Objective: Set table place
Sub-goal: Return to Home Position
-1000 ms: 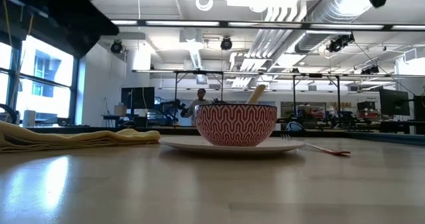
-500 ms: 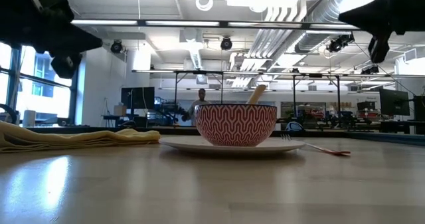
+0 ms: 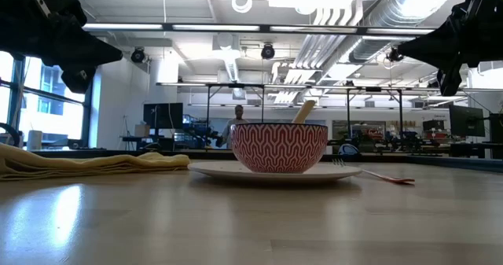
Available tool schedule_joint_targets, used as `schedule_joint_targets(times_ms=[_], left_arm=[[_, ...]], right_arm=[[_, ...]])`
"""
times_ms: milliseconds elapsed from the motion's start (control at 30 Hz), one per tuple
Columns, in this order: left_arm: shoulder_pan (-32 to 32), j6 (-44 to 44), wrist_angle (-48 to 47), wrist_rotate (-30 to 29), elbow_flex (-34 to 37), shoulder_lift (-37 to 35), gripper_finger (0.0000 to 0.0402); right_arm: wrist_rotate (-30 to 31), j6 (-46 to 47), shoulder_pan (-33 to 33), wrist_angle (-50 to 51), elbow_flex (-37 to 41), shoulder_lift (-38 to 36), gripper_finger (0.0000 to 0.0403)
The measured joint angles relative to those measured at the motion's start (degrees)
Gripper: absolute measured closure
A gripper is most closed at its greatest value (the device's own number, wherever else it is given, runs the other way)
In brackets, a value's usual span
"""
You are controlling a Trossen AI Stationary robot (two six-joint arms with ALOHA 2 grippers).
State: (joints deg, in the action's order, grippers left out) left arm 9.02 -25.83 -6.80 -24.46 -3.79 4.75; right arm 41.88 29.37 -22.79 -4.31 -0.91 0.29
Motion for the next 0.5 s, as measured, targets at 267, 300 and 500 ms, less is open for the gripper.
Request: schedule_joint_targets(times_ms=[267, 300, 500], left_arm=[[0.00, 0.12, 0.07, 0.27, 0.00, 0.13, 0.0387], [0.00, 0.12, 0.07, 0.35, 0.00, 0.13, 0.0387], [0.00, 0.10, 0.07, 0.42, 0.00, 0.13, 0.0389]], right_arm=[[-0.37, 1.61, 0.00, 1.48, -0.04, 0.10, 0.0403], [-0.37, 1.95, 0.00, 1.49, -0.04, 0.10, 0.0403], [-0.39, -0.08, 0.00, 1.54, -0.06, 0.10, 0.0403]])
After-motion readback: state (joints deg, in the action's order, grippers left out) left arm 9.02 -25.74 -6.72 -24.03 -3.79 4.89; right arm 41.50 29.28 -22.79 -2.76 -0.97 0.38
